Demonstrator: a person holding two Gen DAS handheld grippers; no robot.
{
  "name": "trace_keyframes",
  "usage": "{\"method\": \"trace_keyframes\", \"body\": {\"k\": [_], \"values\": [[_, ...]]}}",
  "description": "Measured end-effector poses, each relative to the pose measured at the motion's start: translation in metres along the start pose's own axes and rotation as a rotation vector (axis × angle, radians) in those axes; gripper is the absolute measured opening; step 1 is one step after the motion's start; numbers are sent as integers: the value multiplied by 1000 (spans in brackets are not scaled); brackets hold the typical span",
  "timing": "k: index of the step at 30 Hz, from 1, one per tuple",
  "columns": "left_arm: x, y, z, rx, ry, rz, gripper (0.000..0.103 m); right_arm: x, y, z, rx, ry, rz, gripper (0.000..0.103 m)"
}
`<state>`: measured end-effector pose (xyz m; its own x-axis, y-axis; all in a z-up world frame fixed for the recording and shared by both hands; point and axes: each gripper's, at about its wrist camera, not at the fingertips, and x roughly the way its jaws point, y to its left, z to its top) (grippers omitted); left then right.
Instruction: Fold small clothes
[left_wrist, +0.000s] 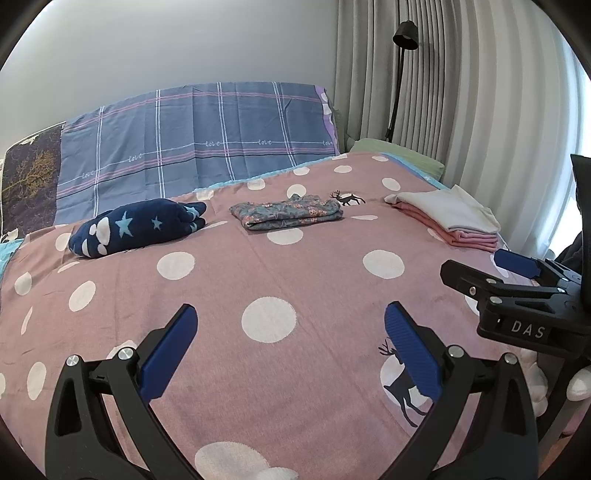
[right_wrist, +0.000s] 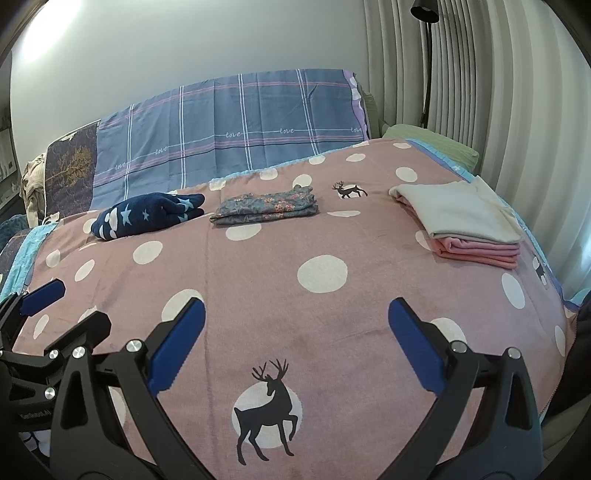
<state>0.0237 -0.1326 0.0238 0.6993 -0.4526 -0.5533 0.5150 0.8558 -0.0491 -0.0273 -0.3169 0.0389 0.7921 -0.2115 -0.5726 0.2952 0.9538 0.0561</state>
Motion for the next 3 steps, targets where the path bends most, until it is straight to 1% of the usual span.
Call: {"method": "trace_keyframes", "body": {"k": [3], "values": [[1,-1,0,3,2,-1,101,-1,0,0,-2,-2,-1,101]]}}
